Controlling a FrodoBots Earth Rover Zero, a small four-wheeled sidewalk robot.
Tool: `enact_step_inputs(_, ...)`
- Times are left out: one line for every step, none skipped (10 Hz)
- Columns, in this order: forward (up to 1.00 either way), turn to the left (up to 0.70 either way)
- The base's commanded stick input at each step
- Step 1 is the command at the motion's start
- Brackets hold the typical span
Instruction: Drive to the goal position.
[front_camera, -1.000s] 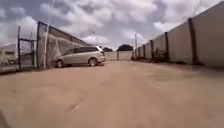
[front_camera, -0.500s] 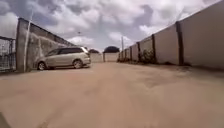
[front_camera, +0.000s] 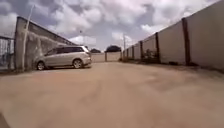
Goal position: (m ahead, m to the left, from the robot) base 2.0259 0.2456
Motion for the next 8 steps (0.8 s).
enact_step_inputs(0.85,0.00)
enact_step_inputs(0.85,0.00)
enact_step_inputs(0.85,0.00)
enact_step_inputs(0.85,0.00)
enact_step_inputs(0.85,0.00)
enact_step_inputs(0.85,0.00)
enact_step_inputs(0.85,0.00)
enact_step_inputs(0.85,0.00)
